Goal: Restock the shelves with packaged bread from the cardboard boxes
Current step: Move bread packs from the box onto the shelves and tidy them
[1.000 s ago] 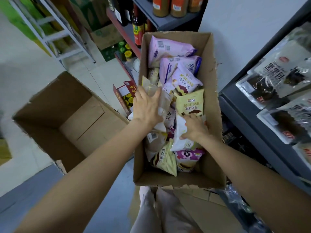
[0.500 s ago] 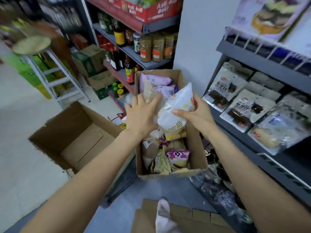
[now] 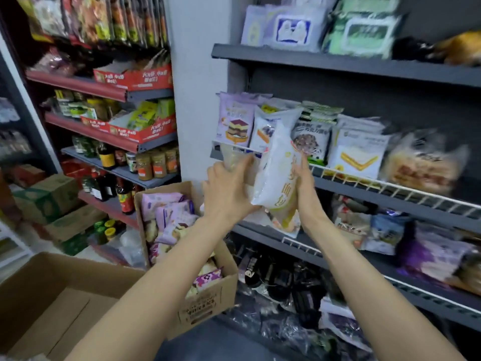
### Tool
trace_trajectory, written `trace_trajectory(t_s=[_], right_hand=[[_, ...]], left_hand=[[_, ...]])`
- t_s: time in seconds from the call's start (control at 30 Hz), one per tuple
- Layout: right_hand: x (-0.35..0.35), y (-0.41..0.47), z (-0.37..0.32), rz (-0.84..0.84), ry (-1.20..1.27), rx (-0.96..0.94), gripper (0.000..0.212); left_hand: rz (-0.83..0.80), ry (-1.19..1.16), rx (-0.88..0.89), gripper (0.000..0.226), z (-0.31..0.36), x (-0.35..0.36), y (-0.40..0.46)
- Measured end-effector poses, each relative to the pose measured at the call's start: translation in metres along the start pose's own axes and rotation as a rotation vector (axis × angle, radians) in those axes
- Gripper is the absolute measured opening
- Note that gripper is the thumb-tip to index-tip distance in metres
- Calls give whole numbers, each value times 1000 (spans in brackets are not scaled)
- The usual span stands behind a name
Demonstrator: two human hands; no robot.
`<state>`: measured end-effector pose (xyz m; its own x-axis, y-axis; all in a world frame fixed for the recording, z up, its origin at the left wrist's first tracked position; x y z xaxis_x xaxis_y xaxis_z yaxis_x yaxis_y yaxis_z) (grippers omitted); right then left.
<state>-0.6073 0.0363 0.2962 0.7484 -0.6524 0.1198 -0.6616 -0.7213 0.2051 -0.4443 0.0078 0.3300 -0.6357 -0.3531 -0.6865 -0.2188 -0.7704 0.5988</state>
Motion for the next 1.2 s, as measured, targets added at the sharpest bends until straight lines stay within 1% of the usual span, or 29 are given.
trace_trajectory(t_s=[0.1,0.13,0.2,0.23,0.27,0.33,0.37,0.4,0.47,0.5,0.53,0.6,0.73,0.83,0.97,1.03,1.07,1.13,1.2], right_hand=[[-75,11,-24,116,-33,73,93],[-101,14,-29,148,5,113,97],[-147,20,-41,142,150,139,104],[-170,23,-48,156,209,123,105],[-195,24,-58,189,261,103,102],[-254,30,-70,327,296,62,88],[-287,33,-75,430,281,39,81],[-321,38,-78,533,277,17,80],[-389,48,-80,750,270,-21,94],[-421,54,-80,850,259,-32,95],[-451,62,-80,926,241,-42,92],[-499,87,-78,987,147,-45,91],[-553,154,-73,926,-207,26,99],[-566,206,-69,841,-336,50,103],[-567,265,-52,726,-453,55,110],[-560,294,-39,645,-441,6,105],[-554,305,-34,609,-420,1,100],[-545,327,-19,562,-395,4,87],[-537,344,-8,533,-399,-14,71]], left_hand=[[12,-70,98,90,70,2,7],[3,-119,119,90,93,7,9],[-16,-202,184,88,145,19,11],[-15,-213,224,89,170,26,12],[-15,-214,256,90,195,34,13],[-34,-232,281,94,243,53,14],[-48,-252,280,96,264,64,14],[-61,-276,279,96,285,75,14],[-62,-299,299,98,326,96,14],[-47,-301,313,99,346,106,15],[-28,-295,324,100,366,115,16],[13,-271,313,99,399,136,21],[33,-178,246,94,454,178,33],[70,-35,251,80,484,204,46],[114,140,293,87,513,229,59],[153,219,336,87,522,240,64],[191,255,359,87,525,243,66],[263,306,355,87,525,250,71],[319,305,356,87,526,256,75]])
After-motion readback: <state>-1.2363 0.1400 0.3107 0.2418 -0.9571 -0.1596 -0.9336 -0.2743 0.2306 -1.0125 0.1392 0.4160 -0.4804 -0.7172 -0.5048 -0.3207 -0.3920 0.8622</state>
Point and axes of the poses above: each hand's wrist, its own y-axis towards the middle knuckle, its own x-axis out of the palm, z = x × y, the point moved 8 cm from there along y, towards the middle knuckle, and after that the axes turned 14 degrees about z, right-handed, at the moved point
